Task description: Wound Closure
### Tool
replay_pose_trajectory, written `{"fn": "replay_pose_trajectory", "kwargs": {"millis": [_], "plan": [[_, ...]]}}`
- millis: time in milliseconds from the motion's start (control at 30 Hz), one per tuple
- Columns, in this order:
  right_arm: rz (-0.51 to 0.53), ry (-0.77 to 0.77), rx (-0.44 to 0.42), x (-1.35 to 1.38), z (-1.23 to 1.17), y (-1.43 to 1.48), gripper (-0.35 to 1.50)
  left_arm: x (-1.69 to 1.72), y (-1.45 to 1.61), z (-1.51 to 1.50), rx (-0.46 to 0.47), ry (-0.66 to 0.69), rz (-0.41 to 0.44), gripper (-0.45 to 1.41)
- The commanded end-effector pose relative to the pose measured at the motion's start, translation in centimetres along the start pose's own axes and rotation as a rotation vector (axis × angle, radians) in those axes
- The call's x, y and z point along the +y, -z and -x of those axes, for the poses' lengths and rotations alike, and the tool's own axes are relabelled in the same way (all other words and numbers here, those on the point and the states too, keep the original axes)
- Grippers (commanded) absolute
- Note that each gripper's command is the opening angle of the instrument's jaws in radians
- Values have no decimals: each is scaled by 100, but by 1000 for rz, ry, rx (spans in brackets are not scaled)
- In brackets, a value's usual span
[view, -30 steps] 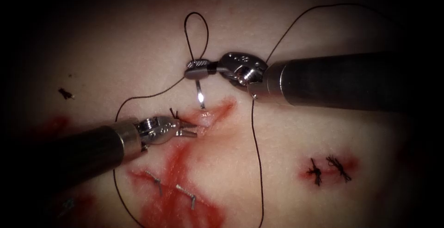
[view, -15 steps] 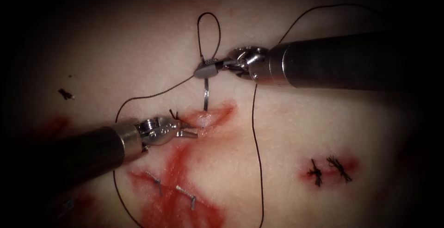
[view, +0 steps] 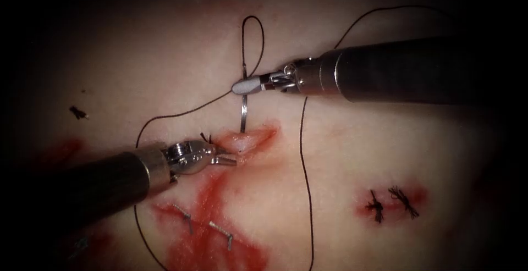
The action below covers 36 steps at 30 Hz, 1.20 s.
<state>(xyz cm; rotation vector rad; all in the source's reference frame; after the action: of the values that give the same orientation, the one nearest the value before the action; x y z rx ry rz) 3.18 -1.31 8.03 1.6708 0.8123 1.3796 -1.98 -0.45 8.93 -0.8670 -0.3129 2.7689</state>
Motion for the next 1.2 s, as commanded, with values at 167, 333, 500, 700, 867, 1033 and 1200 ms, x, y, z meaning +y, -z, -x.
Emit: {"fn": "replay_pose_trajectory", "kwargs": {"millis": [167, 333, 500, 700, 867, 1033, 1200], "plan": [[-40, -75, -11, 13, 1, -8, -35, -2, -9, -1, 1, 0, 0, 31], [-45, -106, -31, 23, 14, -15, -35, -2, -9, -1, 1, 0, 0, 31], [-44, -117, -39, 25, 23, -20, -35, -1, -9, -1, 1, 0, 0, 31], [-70, -164, -22, 32, 30, -19, -35, -2, -8, -1, 1, 0, 1, 31], [-79, -208, -32, 42, 49, -17, -35, -1, -9, -2, 1, 0, 0, 31], [-79, -210, -40, 47, 65, -20, -35, -1, -9, -2, 1, 1, 0, 31], [-30, -189, -47, 69, 87, -26, -35, -1, -9, -2, 1, 1, 0, 31]]}}
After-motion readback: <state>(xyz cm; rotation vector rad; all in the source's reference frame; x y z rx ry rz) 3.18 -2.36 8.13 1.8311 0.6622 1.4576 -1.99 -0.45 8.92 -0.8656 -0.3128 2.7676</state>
